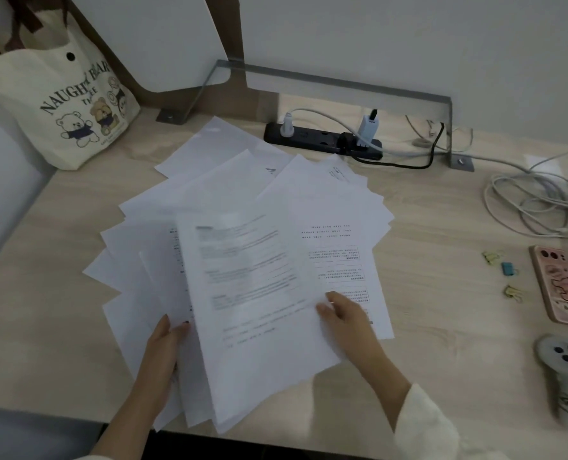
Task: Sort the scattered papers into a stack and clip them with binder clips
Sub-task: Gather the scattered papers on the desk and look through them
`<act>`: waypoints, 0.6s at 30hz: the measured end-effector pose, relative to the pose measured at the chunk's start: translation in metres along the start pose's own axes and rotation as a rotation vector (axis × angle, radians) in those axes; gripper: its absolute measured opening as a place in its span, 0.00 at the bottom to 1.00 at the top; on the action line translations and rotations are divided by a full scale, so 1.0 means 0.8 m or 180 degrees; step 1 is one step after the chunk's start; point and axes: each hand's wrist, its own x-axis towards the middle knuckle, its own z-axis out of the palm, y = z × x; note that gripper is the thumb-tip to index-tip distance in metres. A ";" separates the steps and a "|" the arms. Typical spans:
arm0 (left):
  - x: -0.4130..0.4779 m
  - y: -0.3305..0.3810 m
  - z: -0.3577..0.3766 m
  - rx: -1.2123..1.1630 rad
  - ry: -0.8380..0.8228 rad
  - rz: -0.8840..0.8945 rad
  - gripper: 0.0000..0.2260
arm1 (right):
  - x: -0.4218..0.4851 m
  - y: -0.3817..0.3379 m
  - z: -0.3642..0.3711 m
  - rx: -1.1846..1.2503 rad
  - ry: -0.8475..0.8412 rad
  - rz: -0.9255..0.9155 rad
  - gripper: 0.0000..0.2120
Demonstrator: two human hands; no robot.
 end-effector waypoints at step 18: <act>0.004 0.002 0.015 0.0460 0.0015 0.0352 0.15 | 0.047 0.047 -0.030 -0.0564 0.1336 0.1329 0.35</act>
